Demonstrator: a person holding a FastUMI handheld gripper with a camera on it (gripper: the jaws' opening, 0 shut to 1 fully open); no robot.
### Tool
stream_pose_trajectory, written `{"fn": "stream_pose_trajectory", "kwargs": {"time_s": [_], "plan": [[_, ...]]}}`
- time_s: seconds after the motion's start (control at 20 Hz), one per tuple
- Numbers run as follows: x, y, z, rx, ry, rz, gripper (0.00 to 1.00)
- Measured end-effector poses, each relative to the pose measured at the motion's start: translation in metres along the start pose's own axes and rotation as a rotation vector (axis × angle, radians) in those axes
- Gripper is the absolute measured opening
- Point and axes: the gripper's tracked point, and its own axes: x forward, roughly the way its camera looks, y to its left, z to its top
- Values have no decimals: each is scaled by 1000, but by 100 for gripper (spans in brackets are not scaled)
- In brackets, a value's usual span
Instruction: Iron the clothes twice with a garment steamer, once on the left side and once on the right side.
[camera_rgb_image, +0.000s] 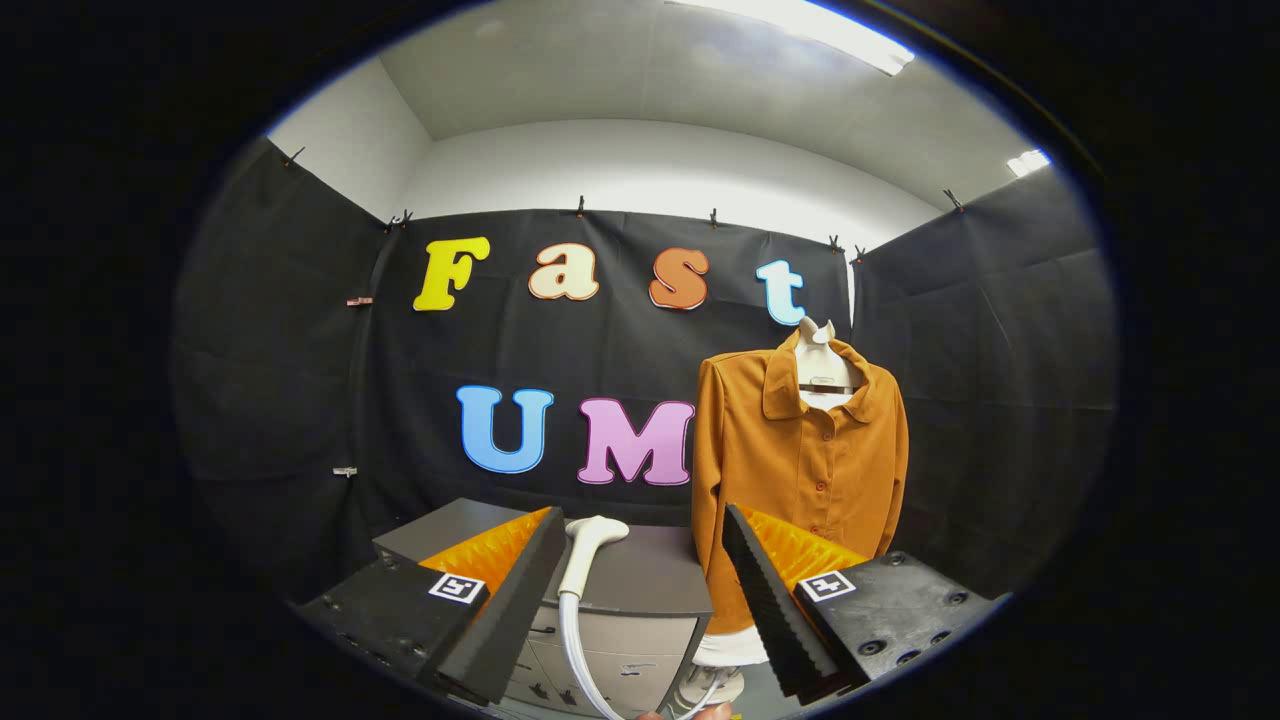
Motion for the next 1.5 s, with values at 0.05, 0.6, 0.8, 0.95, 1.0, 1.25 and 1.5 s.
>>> {"fn": "stream_pose_trajectory", "kwargs": {"time_s": [0.05, 0.6, 0.8, 0.95, 1.0, 1.25, 1.5], "plan": [[0, 0, -1, 2, 0, -1, 98], [16, 6, -16, -12, 43, 5, 98], [33, 19, -38, -8, 110, 22, 98], [52, 36, -60, 9, 192, 51, 98], [59, 44, -69, 20, 228, 69, 98], [106, 73, -136, 62, 476, 119, 99], [150, 81, -195, 39, 689, 103, 99]]}}
